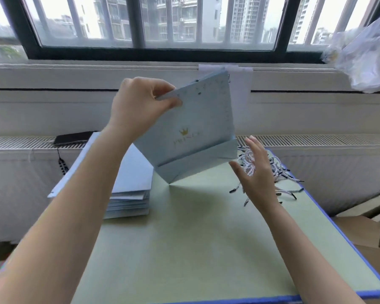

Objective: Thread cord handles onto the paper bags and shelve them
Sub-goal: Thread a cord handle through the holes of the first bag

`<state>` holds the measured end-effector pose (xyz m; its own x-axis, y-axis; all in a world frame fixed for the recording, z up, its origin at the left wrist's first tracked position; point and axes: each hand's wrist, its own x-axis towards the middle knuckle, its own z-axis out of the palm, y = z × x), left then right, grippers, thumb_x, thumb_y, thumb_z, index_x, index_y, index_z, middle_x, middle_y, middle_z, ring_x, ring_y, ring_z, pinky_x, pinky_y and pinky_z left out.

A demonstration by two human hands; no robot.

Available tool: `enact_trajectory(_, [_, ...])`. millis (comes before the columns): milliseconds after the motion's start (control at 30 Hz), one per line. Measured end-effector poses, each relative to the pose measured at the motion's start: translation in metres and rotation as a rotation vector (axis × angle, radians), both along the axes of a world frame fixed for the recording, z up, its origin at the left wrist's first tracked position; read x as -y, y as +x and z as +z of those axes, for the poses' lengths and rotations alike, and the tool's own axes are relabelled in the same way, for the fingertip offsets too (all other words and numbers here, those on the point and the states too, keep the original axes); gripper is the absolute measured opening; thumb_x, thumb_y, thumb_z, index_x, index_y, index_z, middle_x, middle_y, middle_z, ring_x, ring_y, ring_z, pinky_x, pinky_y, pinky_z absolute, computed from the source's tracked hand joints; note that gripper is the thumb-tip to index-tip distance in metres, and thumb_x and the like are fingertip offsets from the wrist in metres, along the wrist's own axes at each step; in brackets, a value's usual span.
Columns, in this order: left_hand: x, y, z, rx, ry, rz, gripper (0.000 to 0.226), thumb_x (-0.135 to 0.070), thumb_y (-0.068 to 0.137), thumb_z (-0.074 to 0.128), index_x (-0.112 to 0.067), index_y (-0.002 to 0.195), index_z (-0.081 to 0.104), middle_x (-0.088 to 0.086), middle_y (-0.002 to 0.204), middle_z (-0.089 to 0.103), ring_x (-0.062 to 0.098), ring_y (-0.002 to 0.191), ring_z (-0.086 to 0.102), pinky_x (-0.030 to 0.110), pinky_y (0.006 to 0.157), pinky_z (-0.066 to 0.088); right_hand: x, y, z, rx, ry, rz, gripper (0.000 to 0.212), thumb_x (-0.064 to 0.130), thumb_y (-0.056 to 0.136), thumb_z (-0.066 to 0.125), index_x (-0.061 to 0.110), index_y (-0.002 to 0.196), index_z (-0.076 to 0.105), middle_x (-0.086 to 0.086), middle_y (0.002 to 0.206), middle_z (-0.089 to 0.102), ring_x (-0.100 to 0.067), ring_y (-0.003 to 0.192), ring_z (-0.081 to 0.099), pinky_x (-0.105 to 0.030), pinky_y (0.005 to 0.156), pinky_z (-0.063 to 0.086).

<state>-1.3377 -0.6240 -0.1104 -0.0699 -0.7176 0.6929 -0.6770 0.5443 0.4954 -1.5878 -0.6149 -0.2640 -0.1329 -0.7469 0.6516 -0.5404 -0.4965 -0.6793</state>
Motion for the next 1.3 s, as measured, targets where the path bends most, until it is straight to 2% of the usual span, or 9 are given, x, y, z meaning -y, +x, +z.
enact_trajectory(67, [0.007,0.001,0.017,-0.052,0.04,-0.037,0.012,-0.036,0.076,0.071,-0.035,0.088,0.074,-0.016,0.081,0.07,0.005,0.078,0.065,0.03,0.073,0.053,0.005,0.008,0.015,0.008,-0.002,-0.04,0.072,0.034,0.083,0.069,0.012,0.142,0.035,0.001,0.146,0.032,-0.006,0.136,0.027,-0.018,0.112,0.023])
enact_trajectory(233, [0.022,0.011,0.025,-0.262,0.134,-0.034,0.005,-0.032,0.077,0.075,-0.032,0.081,0.073,-0.015,0.079,0.07,0.003,0.073,0.064,0.023,0.071,0.05,0.011,0.023,0.035,0.181,0.165,-0.171,0.09,0.036,0.084,0.068,0.013,0.15,0.01,-0.006,0.156,0.012,-0.015,0.143,0.012,-0.025,0.108,0.018])
enact_trajectory(367, [0.025,0.021,0.009,-0.59,0.209,-0.043,0.009,-0.029,0.079,0.077,-0.027,0.075,0.068,-0.01,0.074,0.068,0.008,0.066,0.061,0.026,0.068,0.051,0.015,0.031,0.029,0.245,0.354,-0.041,0.094,0.032,0.084,0.069,0.017,0.151,0.006,-0.005,0.144,0.04,-0.019,0.113,0.056,-0.028,0.09,0.038])
enact_trajectory(500, [0.021,0.022,-0.016,-0.824,0.283,-0.06,0.01,-0.025,0.081,0.075,-0.02,0.079,0.068,-0.007,0.073,0.07,0.009,0.063,0.062,0.028,0.066,0.053,0.013,0.049,0.02,0.268,0.465,0.16,0.084,0.025,0.085,0.069,0.023,0.149,0.015,-0.003,0.13,0.055,-0.014,0.095,0.062,-0.031,0.084,0.046])
enact_trajectory(667, [0.014,0.015,-0.045,-0.967,0.283,-0.04,0.012,-0.021,0.086,0.07,-0.019,0.078,0.061,-0.009,0.071,0.07,0.004,0.057,0.062,0.023,0.059,0.048,0.002,0.071,0.018,0.015,0.326,0.09,0.089,0.029,0.08,0.074,0.025,0.149,0.017,-0.002,0.153,0.019,-0.013,0.141,0.02,-0.017,0.107,0.018])
enact_trajectory(833, [0.0,-0.016,-0.076,-0.973,0.313,-0.079,0.024,-0.015,0.084,0.071,-0.013,0.075,0.049,0.002,0.077,0.069,0.016,0.067,0.065,0.032,0.061,0.053,-0.008,0.098,0.018,-0.182,0.3,0.294,0.096,0.036,0.073,0.079,0.053,0.137,0.01,0.005,0.157,-0.013,0.008,0.135,-0.003,-0.013,0.103,0.012])
enact_trajectory(967, [-0.001,-0.029,-0.098,-0.938,0.307,-0.003,0.026,-0.017,0.083,0.072,-0.015,0.073,0.049,0.006,0.077,0.067,0.02,0.07,0.064,0.033,0.063,0.051,-0.015,0.091,0.005,-0.216,0.423,0.317,0.105,0.048,0.069,0.078,0.049,0.144,0.006,0.007,0.157,-0.019,0.001,0.141,-0.001,-0.017,0.106,0.015])
enact_trajectory(1100, [-0.003,-0.039,-0.121,-0.911,0.376,0.029,0.027,-0.018,0.08,0.074,-0.021,0.071,0.048,0.007,0.082,0.069,0.03,0.081,0.067,0.05,0.073,0.056,-0.025,0.081,-0.006,-0.478,0.483,0.089,0.098,0.056,0.075,0.066,0.038,0.15,0.006,0.0,0.16,-0.003,-0.019,0.142,0.023,-0.031,0.107,0.033])
enact_trajectory(1300, [-0.018,-0.068,-0.148,-0.915,0.468,-0.035,0.028,-0.009,0.081,0.073,-0.015,0.071,0.048,0.01,0.085,0.068,0.026,0.083,0.068,0.049,0.07,0.058,-0.033,0.072,-0.02,-0.614,0.405,-0.098,0.064,0.023,0.085,0.055,0.015,0.145,0.035,-0.004,0.131,0.052,-0.032,0.101,0.061,-0.039,0.074,0.05])
